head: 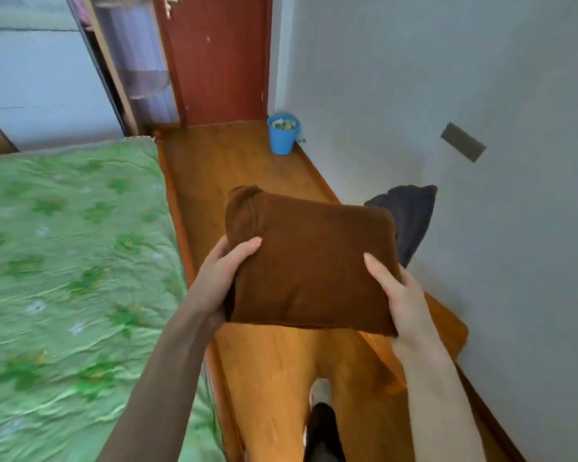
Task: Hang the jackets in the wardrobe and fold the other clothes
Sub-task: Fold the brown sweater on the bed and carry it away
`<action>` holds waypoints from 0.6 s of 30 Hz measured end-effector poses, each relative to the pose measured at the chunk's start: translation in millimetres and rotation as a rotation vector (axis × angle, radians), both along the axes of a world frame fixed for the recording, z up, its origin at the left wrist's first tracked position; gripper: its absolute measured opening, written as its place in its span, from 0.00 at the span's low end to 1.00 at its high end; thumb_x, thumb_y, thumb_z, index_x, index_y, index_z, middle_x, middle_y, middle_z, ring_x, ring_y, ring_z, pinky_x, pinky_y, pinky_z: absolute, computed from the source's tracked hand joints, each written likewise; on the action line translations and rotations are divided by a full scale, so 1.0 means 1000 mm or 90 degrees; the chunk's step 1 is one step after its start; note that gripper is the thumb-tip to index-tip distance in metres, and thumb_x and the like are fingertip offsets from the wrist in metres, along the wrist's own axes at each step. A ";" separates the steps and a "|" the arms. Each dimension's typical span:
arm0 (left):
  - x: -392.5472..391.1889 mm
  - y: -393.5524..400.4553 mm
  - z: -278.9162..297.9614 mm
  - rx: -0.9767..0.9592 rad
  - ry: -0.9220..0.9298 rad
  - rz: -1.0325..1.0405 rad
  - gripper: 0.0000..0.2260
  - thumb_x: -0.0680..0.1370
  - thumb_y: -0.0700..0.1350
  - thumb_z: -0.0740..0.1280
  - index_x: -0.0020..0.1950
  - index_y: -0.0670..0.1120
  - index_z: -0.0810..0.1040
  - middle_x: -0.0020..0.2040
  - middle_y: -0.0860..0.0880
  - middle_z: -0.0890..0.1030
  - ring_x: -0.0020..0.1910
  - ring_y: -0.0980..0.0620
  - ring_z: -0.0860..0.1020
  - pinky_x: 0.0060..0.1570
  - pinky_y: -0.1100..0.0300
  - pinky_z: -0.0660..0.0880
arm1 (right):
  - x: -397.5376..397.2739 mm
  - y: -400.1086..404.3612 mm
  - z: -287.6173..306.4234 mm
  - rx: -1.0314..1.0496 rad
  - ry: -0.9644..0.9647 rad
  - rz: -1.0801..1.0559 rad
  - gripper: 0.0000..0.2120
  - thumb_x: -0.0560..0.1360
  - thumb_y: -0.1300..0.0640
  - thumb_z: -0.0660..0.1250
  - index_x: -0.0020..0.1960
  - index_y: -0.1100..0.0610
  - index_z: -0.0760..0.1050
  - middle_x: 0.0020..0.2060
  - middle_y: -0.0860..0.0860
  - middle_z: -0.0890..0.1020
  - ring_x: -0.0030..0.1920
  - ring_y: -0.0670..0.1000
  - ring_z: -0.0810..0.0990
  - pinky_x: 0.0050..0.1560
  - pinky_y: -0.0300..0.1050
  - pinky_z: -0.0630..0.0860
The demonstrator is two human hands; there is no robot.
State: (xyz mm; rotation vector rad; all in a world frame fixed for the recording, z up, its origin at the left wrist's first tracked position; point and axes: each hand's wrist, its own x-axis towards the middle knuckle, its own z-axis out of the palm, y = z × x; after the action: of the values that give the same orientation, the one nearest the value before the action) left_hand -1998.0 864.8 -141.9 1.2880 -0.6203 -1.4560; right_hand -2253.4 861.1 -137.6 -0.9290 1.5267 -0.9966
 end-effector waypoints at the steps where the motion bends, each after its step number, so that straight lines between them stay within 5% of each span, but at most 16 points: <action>1: 0.001 -0.011 0.000 -0.001 -0.003 0.029 0.18 0.78 0.51 0.74 0.67 0.52 0.80 0.57 0.48 0.88 0.56 0.46 0.86 0.54 0.50 0.83 | 0.001 -0.024 0.000 -0.003 0.002 0.029 0.43 0.63 0.23 0.72 0.74 0.38 0.71 0.64 0.42 0.82 0.61 0.54 0.82 0.65 0.63 0.79; 10: -0.011 -0.119 0.023 -0.013 -0.073 0.247 0.17 0.78 0.53 0.74 0.67 0.57 0.79 0.58 0.55 0.87 0.57 0.52 0.86 0.59 0.53 0.81 | 0.018 -0.220 0.012 0.019 -0.042 0.237 0.25 0.71 0.33 0.71 0.65 0.37 0.72 0.59 0.42 0.82 0.56 0.51 0.82 0.50 0.49 0.82; 13: -0.018 -0.144 0.026 -0.001 -0.084 0.301 0.20 0.77 0.54 0.75 0.69 0.56 0.79 0.59 0.54 0.87 0.57 0.52 0.86 0.62 0.51 0.80 | 0.019 -0.261 0.008 0.032 -0.062 0.286 0.26 0.70 0.33 0.70 0.66 0.38 0.72 0.59 0.43 0.82 0.56 0.52 0.82 0.46 0.47 0.81; 18: -0.029 -0.170 0.030 0.008 -0.077 0.380 0.17 0.77 0.53 0.75 0.65 0.54 0.80 0.54 0.53 0.88 0.53 0.52 0.87 0.56 0.51 0.82 | 0.020 -0.309 0.005 0.064 -0.067 0.356 0.36 0.69 0.30 0.71 0.73 0.42 0.71 0.64 0.46 0.81 0.58 0.55 0.83 0.53 0.53 0.84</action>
State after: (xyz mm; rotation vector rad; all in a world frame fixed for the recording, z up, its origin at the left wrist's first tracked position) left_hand -2027.2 694.6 -111.9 1.4232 -0.2639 -0.8962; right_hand -2233.7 551.7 -132.3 -1.1279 1.1221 -0.5490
